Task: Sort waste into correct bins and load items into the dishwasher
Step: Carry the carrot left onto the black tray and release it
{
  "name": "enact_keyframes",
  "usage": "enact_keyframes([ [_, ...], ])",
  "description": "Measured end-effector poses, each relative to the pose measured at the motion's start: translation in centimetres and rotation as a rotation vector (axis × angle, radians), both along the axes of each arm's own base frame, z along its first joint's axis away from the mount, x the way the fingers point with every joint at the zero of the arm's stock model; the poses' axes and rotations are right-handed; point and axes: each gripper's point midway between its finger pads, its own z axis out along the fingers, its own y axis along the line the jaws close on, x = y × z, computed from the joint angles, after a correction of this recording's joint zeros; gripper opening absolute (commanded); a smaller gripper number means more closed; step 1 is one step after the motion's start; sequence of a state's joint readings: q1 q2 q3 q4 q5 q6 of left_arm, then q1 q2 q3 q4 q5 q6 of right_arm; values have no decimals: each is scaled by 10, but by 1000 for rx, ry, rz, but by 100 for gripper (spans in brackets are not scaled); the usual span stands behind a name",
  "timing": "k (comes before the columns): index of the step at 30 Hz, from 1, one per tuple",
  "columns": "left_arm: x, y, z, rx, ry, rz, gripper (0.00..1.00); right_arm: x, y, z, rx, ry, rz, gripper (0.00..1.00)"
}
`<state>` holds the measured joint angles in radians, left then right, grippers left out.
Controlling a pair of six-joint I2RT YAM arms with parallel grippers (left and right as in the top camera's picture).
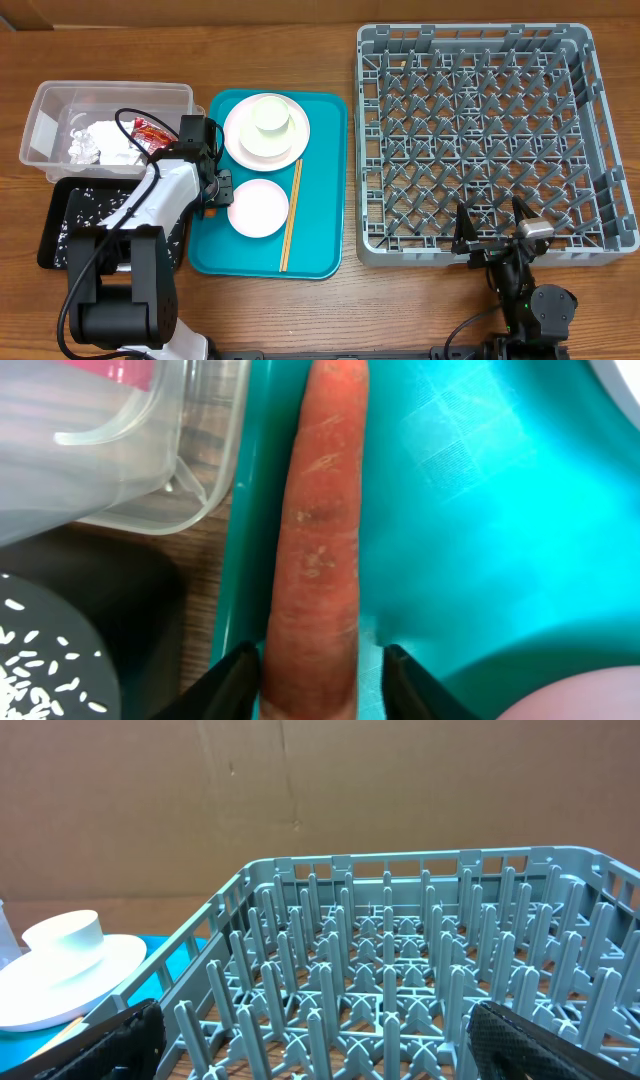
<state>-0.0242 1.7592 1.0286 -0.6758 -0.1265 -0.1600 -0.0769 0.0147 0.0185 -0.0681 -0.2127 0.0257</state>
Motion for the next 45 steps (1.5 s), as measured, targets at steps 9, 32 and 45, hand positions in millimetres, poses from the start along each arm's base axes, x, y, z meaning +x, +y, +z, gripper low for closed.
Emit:
enact_keyframes([
  [9, -3, -4, 0, -20, 17, -6, 14, 0, 0, 0, 1, 0, 0, 100],
  [32, -25, 8, 129, -64, -78, 139, 4, 0, 0, 0, 0, 0, -1, 100],
  [45, -66, 127, 143, -83, -220, 757, 4, 0, 0, 0, 0, 1, 0, 100],
])
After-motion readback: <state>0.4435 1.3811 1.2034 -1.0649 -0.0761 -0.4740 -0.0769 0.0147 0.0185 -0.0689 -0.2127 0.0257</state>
